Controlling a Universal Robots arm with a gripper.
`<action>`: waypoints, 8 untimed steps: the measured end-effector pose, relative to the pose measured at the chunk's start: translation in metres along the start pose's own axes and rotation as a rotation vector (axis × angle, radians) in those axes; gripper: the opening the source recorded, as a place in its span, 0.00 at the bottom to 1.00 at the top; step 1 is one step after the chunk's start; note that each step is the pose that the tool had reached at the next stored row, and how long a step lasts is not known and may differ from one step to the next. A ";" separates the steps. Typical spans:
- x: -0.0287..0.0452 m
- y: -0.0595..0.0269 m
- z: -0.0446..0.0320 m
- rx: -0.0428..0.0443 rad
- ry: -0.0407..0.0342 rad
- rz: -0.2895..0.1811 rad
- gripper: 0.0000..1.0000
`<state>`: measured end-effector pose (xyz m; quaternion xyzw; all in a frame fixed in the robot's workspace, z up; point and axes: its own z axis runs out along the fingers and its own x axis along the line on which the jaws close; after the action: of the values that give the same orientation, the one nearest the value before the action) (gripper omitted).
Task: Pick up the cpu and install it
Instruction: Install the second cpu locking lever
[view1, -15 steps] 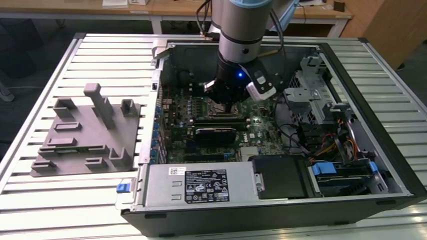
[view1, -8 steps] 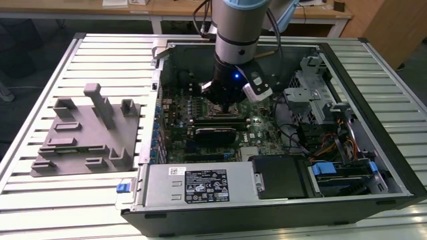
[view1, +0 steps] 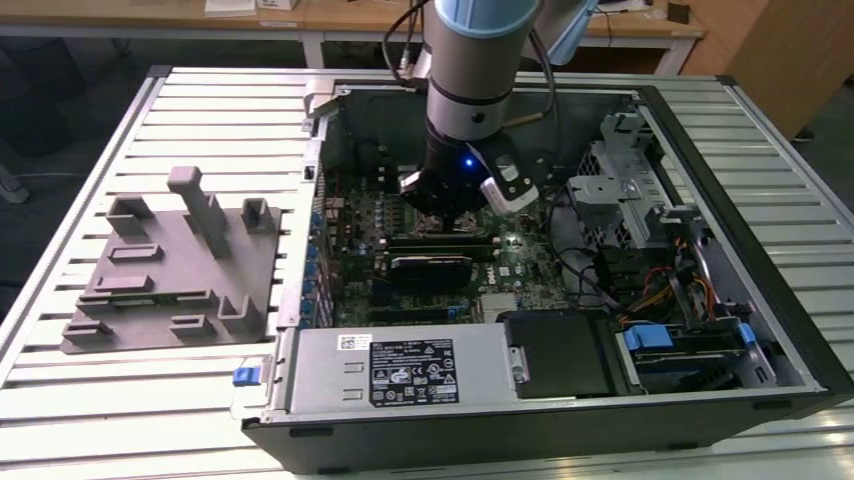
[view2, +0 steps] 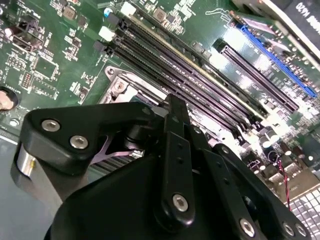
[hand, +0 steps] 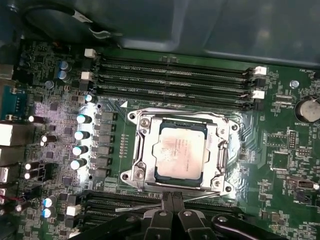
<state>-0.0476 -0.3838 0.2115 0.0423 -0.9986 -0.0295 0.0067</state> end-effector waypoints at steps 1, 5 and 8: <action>0.0002 -0.0007 0.0008 -0.0064 -0.0007 0.000 0.11; 0.0040 -0.0098 0.0020 -0.0452 -0.0039 -0.001 0.11; 0.0082 -0.0127 0.0019 -0.0488 -0.0042 -0.001 0.11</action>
<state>-0.0548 -0.3970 0.2089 0.0423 -0.9976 -0.0540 0.0056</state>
